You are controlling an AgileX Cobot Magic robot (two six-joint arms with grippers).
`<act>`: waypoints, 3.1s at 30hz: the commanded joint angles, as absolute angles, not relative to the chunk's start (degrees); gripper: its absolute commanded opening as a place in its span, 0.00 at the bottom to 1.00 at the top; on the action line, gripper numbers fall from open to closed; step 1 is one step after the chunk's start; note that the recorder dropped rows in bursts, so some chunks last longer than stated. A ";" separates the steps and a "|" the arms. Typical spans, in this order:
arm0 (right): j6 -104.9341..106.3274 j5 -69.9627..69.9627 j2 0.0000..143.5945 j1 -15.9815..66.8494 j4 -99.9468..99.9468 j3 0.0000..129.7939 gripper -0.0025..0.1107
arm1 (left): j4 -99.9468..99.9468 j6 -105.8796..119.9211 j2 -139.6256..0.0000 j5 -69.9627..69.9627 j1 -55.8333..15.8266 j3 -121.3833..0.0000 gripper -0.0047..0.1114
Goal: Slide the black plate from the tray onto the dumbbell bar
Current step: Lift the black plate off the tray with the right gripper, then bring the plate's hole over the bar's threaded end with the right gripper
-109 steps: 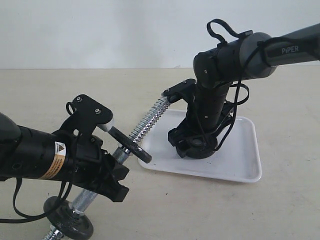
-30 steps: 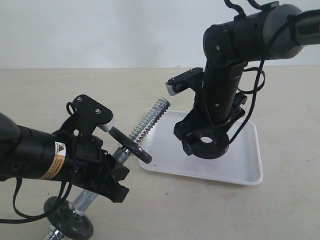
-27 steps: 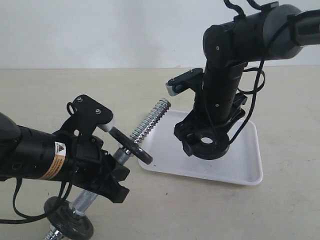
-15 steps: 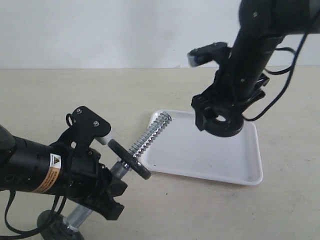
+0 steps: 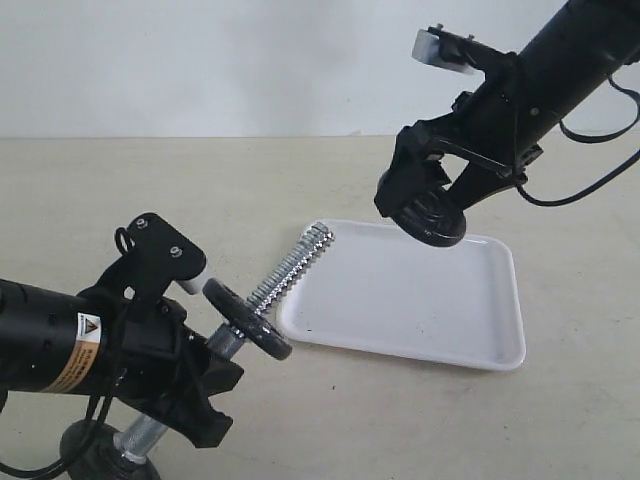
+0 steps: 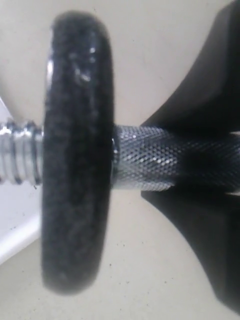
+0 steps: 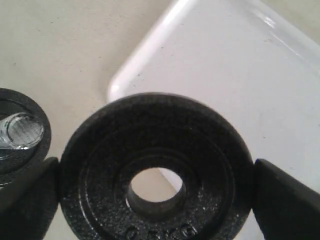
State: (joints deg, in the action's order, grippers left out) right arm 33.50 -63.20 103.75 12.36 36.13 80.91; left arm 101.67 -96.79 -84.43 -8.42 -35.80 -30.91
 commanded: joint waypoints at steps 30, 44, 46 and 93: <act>43.71 -69.96 102.48 12.04 58.17 81.32 0.02 | 99.95 -92.00 -79.65 -11.79 -35.75 -36.80 0.08; 42.99 -69.96 105.83 17.66 57.96 82.35 0.02 | 99.95 -91.22 -79.65 -11.97 -35.75 -38.22 0.08; 42.99 -69.96 105.83 17.66 57.96 84.23 0.02 | 99.95 -91.22 -79.65 -11.97 -35.75 -38.22 0.08; 27.13 -69.96 102.45 17.76 49.21 90.95 0.02 | 99.95 -96.53 -79.65 -1.80 -35.75 -39.98 0.08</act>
State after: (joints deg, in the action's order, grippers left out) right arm 26.95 -69.02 103.96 17.81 47.80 90.11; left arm 101.94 -94.42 -82.81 -4.85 -35.91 -36.39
